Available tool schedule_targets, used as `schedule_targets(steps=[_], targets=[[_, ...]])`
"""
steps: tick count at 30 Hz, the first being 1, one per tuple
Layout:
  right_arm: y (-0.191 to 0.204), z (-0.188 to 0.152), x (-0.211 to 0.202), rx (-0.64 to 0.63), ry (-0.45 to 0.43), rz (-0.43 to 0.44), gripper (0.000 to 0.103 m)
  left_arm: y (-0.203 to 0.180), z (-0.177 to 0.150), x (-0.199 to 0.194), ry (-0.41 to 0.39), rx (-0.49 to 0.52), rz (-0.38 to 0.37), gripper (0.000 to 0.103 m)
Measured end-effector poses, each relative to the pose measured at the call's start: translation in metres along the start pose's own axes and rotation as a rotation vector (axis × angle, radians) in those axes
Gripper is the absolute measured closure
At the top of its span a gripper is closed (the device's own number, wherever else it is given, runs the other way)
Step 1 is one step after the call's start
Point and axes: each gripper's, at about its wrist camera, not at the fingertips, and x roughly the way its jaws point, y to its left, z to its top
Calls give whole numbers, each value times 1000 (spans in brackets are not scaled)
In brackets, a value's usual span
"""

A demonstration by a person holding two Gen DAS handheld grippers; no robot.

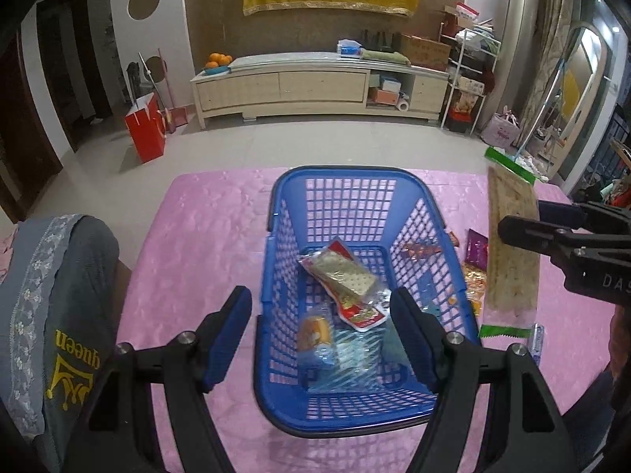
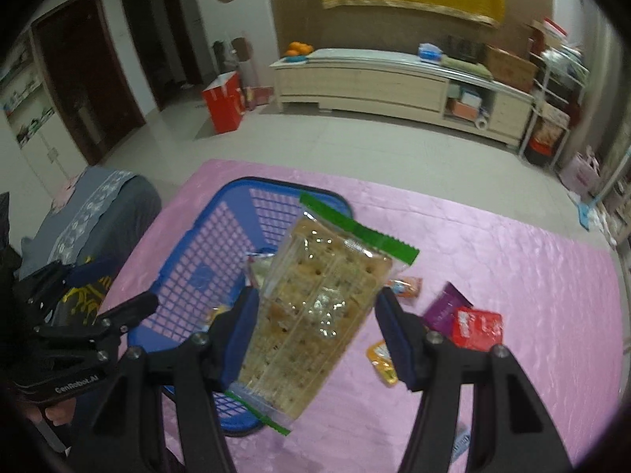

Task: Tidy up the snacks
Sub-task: 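Lower the long cracker bag into the basket and open the right tool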

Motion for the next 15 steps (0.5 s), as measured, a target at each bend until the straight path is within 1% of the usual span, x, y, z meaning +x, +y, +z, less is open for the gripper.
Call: schedule_targets(steps=[8, 15], targets=[[27, 16, 30, -61, 36, 51, 38, 28, 0, 11, 6, -43, 10, 32], [38, 27, 61, -102, 80, 45, 38, 43, 5, 32, 31, -65, 27, 32]])
